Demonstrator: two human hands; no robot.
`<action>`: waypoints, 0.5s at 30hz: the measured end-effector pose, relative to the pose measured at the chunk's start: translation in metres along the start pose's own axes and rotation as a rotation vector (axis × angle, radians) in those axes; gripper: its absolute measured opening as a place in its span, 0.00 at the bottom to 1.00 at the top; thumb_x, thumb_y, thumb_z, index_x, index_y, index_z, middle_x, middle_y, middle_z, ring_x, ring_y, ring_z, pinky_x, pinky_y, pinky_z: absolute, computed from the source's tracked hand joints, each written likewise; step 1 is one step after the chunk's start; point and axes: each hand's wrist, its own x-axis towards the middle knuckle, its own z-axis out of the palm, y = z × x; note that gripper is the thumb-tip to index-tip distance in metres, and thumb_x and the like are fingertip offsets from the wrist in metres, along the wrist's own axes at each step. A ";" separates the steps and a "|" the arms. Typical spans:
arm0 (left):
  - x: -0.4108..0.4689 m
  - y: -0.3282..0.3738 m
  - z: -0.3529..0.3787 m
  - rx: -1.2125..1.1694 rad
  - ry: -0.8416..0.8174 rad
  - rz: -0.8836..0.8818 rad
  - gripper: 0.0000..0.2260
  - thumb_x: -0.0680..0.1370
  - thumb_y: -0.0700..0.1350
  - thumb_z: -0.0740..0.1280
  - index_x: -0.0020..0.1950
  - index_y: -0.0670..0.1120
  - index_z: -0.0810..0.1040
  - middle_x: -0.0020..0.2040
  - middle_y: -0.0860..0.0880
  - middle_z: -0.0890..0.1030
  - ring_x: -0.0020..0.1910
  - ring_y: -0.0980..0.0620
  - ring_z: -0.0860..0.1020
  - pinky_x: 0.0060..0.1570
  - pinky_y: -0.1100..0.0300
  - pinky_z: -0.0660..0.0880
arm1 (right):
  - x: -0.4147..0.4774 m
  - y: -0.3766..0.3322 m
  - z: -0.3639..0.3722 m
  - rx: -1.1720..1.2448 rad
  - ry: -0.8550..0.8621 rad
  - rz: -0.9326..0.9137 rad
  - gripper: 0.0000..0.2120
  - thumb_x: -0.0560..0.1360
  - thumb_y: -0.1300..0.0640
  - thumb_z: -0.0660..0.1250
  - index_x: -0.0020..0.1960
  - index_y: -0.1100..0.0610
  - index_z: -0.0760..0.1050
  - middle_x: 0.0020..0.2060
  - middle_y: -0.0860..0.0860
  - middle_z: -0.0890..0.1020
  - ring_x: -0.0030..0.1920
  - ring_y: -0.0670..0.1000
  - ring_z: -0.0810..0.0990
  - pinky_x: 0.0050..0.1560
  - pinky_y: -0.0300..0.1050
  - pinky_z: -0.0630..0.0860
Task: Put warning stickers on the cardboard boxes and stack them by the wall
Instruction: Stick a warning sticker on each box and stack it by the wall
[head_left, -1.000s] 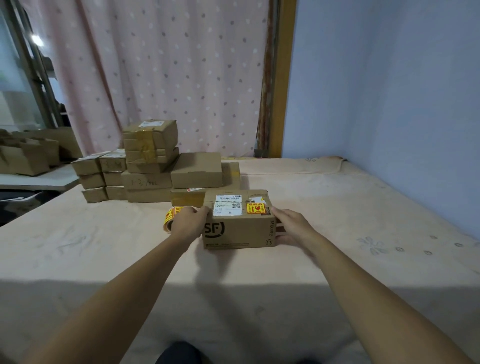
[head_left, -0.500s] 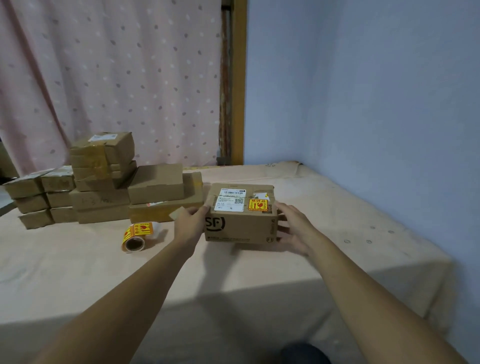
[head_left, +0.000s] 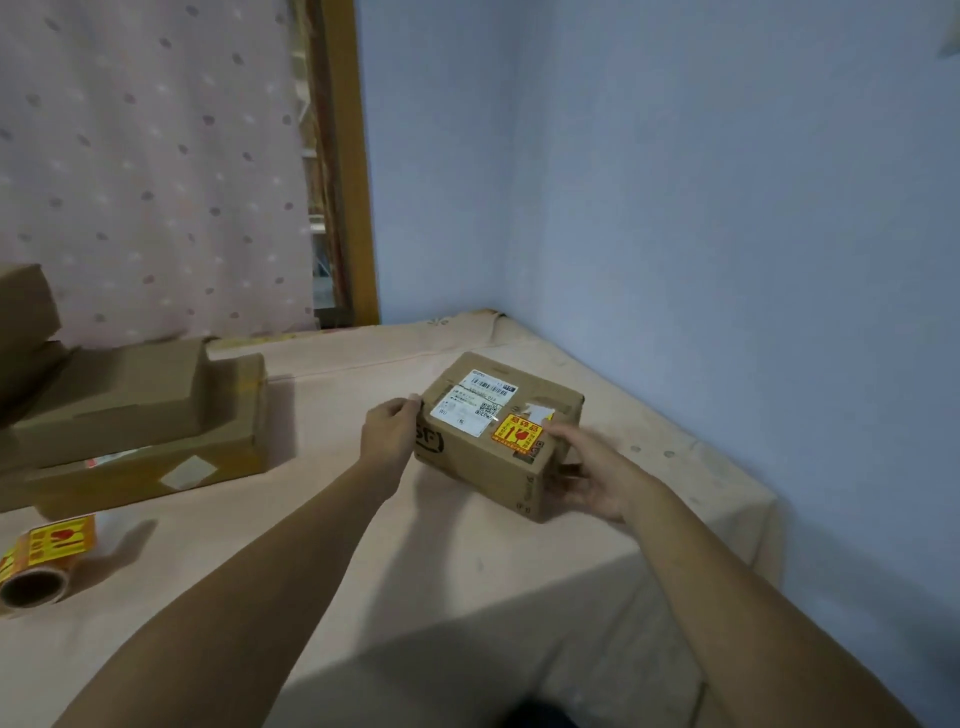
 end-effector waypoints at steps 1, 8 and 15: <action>0.004 0.003 0.015 -0.013 0.029 0.002 0.13 0.80 0.53 0.64 0.52 0.46 0.83 0.55 0.46 0.84 0.54 0.45 0.80 0.56 0.50 0.77 | 0.007 -0.003 -0.005 0.032 0.032 -0.022 0.24 0.68 0.46 0.80 0.60 0.53 0.80 0.54 0.60 0.83 0.56 0.59 0.83 0.56 0.57 0.83; 0.005 0.001 0.123 -0.104 -0.166 -0.247 0.33 0.74 0.58 0.72 0.73 0.44 0.67 0.65 0.45 0.75 0.61 0.44 0.76 0.58 0.50 0.75 | 0.082 -0.027 -0.025 0.181 0.252 -0.034 0.33 0.61 0.39 0.82 0.61 0.50 0.80 0.54 0.54 0.84 0.50 0.54 0.84 0.42 0.48 0.84; 0.032 -0.010 0.203 -0.160 -0.251 -0.168 0.31 0.66 0.60 0.76 0.67 0.54 0.73 0.59 0.51 0.81 0.56 0.50 0.80 0.59 0.50 0.78 | 0.160 -0.049 -0.038 0.103 0.271 -0.071 0.36 0.58 0.38 0.81 0.64 0.49 0.79 0.49 0.51 0.88 0.50 0.53 0.87 0.50 0.55 0.85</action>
